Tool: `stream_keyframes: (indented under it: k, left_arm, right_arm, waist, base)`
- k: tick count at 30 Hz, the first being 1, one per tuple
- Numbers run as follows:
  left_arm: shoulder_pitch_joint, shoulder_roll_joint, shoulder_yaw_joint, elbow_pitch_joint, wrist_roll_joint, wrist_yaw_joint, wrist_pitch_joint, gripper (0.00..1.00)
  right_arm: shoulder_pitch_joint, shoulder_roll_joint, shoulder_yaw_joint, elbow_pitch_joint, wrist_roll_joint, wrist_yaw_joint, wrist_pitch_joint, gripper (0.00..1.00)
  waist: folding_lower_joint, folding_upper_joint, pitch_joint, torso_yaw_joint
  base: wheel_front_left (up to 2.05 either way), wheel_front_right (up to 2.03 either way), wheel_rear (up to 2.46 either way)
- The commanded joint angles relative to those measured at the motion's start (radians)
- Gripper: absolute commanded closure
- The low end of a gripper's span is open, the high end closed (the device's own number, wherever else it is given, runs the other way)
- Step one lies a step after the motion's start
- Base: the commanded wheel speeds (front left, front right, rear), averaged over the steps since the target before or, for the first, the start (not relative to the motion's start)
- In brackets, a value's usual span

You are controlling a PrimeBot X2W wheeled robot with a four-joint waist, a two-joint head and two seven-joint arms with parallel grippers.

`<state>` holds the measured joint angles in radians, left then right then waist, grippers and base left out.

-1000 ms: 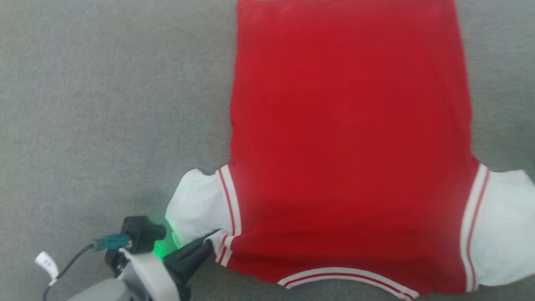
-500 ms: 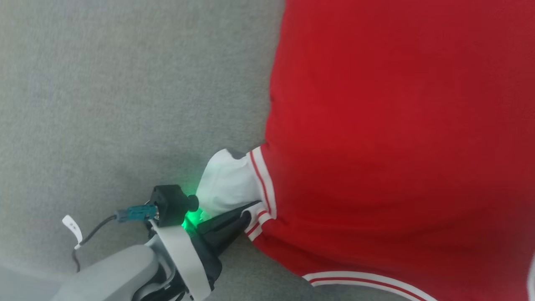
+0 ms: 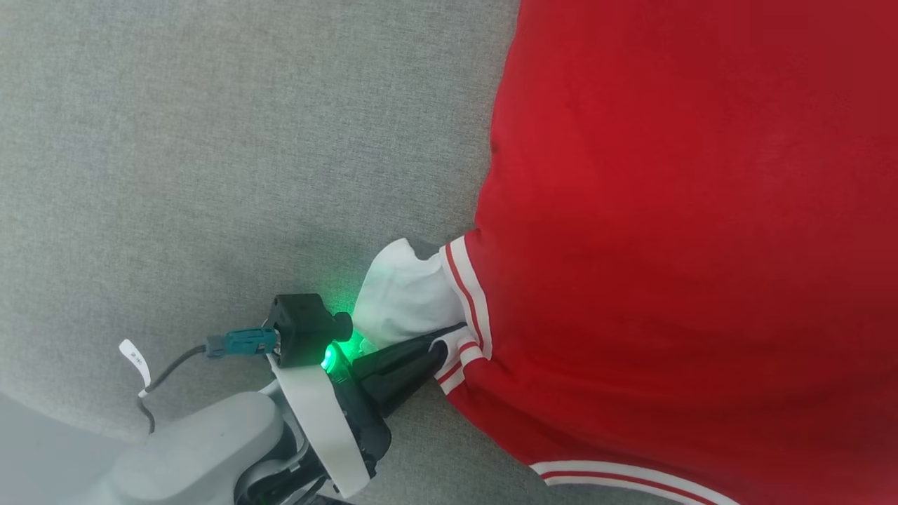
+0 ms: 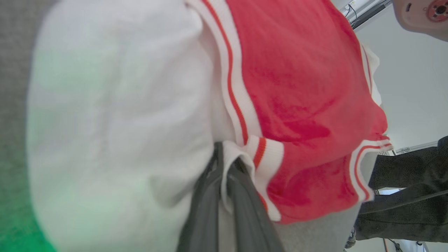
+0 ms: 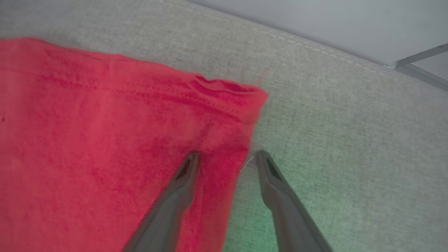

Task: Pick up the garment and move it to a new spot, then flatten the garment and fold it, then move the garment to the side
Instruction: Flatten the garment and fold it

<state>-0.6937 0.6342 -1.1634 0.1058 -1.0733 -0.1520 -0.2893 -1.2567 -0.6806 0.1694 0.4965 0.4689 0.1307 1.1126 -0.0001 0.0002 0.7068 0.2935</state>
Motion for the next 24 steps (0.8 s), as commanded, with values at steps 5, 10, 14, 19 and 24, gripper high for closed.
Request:
stream_keyframes:
  k: [5,10,14,19,24]
  left_arm:
    - [0.006,-0.051,0.036,0.125,-0.025,0.039,0.043,1.0]
    - [0.05,-0.027,0.078,0.114,-0.023,0.039,0.036,1.0]
    - [0.105,0.003,0.115,0.102,-0.016,0.033,0.031,1.0]
    - [0.169,0.023,0.153,0.093,-0.013,0.027,0.028,1.0]
    - [0.226,0.039,0.196,0.082,-0.007,0.023,0.026,1.0]
  right_arm:
    - [0.041,0.017,0.018,0.053,0.031,0.0,-0.063,1.0]
    - [0.105,-0.006,0.06,0.02,0.1,0.0,-0.1,1.0]
    - [0.228,-0.075,0.108,-0.089,0.207,0.0,-0.114,1.0]
    - [0.472,-0.185,0.116,-0.266,0.356,0.0,-0.113,1.0]
    - [0.793,-0.259,0.066,-0.442,0.467,0.0,-0.129,1.0]
  waist:
    - [0.0001,-0.0002,-0.057,-0.035]
    - [0.0001,-0.0002,-0.132,-0.074]
    - [0.0001,-0.0002,-0.199,-0.119]
    - [0.0001,-0.0002,-0.268,-0.176]
    - [0.0001,-0.0002,-0.316,-0.218]
  base:
    - [0.0,0.0,0.0]
    - [0.0,0.0,0.0]
    - [0.0,0.0,0.0]
    - [0.0,0.0,0.0]
    - [0.0,0.0,0.0]
